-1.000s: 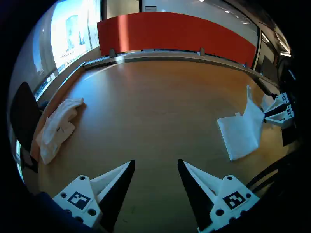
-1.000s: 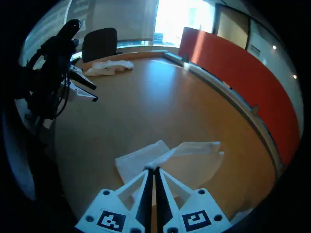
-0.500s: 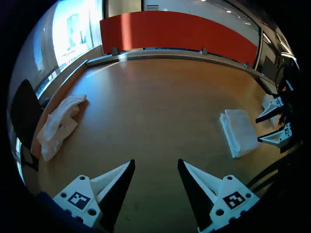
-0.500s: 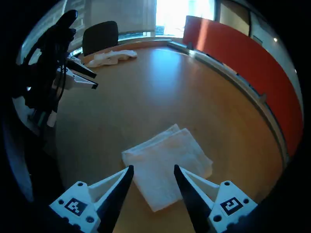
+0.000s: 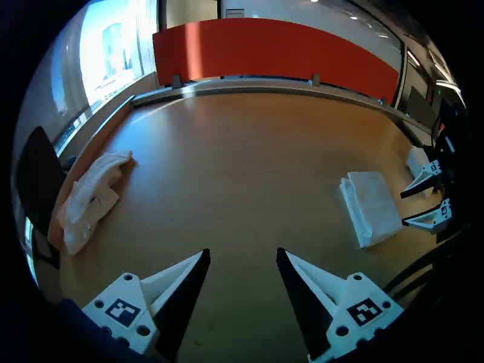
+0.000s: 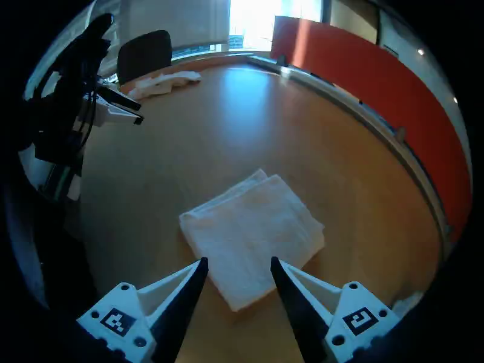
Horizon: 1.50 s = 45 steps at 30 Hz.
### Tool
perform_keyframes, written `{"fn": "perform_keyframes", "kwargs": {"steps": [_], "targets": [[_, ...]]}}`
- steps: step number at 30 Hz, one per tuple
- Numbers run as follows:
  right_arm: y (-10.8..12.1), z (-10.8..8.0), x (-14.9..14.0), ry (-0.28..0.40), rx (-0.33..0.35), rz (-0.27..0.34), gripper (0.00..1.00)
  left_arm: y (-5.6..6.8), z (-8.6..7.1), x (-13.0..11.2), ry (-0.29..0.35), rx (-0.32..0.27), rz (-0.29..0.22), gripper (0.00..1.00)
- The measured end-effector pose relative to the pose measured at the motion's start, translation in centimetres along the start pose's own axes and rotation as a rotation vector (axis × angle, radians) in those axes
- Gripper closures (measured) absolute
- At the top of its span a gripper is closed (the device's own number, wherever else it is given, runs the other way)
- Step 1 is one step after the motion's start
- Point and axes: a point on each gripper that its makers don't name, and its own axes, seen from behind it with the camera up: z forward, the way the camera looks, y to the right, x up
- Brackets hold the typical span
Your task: Fold towel
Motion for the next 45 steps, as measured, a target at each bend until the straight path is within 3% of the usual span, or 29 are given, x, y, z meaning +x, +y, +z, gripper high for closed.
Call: {"fn": "perform_keyframes", "kwargs": {"steps": [22,45], "targets": [[-0.5,0.8,-5.9,-0.104,-0.005,0.047,0.22,0.3,-0.2,-0.3,-0.001,-0.001,0.004,0.19],[-0.9,1.5,-7.0,-0.119,-0.011,0.096,0.73,0.4,-0.2,-0.2,0.001,-0.003,0.006,0.19]]}}
